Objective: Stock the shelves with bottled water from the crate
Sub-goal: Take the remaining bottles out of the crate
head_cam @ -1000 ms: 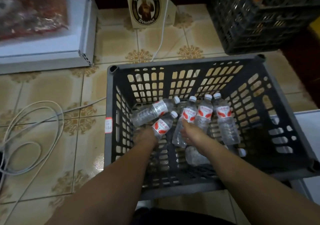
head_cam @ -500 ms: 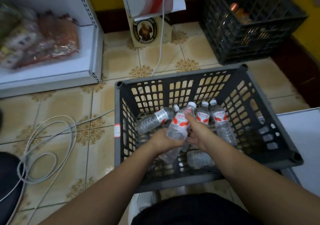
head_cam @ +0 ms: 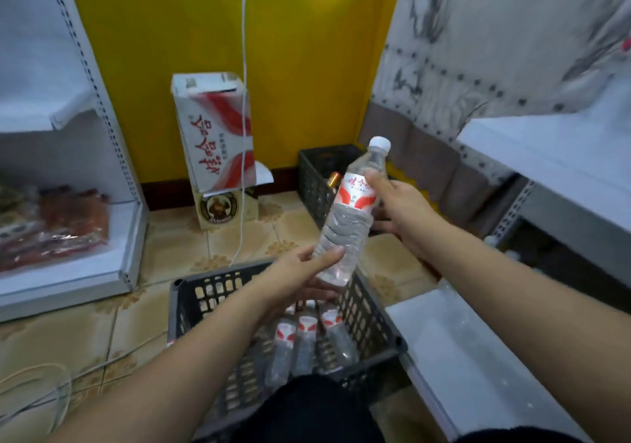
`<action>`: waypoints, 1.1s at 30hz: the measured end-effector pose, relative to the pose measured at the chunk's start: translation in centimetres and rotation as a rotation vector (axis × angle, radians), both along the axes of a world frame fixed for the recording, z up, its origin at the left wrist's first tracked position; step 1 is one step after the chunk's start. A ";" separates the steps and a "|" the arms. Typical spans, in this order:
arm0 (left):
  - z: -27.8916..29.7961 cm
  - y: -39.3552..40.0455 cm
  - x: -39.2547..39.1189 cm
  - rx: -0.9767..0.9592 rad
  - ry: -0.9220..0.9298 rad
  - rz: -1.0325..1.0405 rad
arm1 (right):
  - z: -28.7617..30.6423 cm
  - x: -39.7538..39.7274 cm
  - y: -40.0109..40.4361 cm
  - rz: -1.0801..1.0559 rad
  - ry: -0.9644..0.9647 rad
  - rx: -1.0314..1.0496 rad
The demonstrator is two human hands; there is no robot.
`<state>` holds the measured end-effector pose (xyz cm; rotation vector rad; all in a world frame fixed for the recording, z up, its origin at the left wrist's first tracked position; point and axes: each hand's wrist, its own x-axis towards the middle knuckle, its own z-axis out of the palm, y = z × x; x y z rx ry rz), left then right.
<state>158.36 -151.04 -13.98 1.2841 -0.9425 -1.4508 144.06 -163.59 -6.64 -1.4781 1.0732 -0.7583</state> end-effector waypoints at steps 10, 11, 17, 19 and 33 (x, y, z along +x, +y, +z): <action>16.3 -2.2 -16.6 -0.408 -0.119 -0.102 | 19.4 -18.5 4.8 -0.037 0.146 -0.259; 17.2 -2.4 -18.3 -0.425 -0.118 -0.126 | 20.6 -20.6 5.1 -0.048 0.163 -0.245; 21.9 -3.8 -29.3 -0.456 -0.136 -0.320 | 24.9 -32.3 7.0 -0.225 0.187 -0.223; 22.8 -4.2 -33.1 -0.465 -0.126 -0.384 | 25.7 -35.8 7.7 -0.297 0.227 -0.281; 19.4 -7.9 -49.1 -0.703 -1.251 -0.512 | 23.1 -54.0 7.5 -0.972 0.443 -0.447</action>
